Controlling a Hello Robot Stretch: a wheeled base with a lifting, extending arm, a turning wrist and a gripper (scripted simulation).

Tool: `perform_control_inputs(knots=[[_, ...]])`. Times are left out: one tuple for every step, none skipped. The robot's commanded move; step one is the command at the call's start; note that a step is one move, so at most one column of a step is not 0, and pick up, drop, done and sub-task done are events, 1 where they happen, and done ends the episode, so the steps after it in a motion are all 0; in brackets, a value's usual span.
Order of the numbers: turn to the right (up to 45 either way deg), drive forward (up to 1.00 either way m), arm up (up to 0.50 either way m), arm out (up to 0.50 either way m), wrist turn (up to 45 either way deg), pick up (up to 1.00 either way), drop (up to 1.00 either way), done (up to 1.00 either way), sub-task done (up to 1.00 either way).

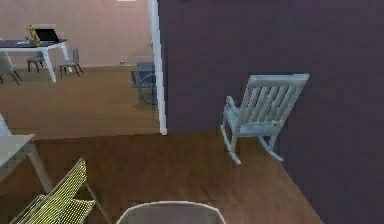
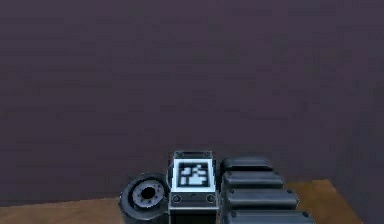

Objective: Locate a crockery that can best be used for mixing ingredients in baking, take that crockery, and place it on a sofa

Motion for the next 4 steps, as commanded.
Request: perform_control_inputs(knots=[[0.0,0.05,0.00,0.00,0.0,0.00,0.00,0.00,0.00],[-3.0,0.00,0.00,0.00,0.0,0.00,0.00,0.00,0.00],[0.0,1.00,0.00,0.00,0.0,0.00,0.00,0.00,0.00],[-6.0,0.00,0.00,0.00,0.0,0.00,0.00,0.00,0.00]])
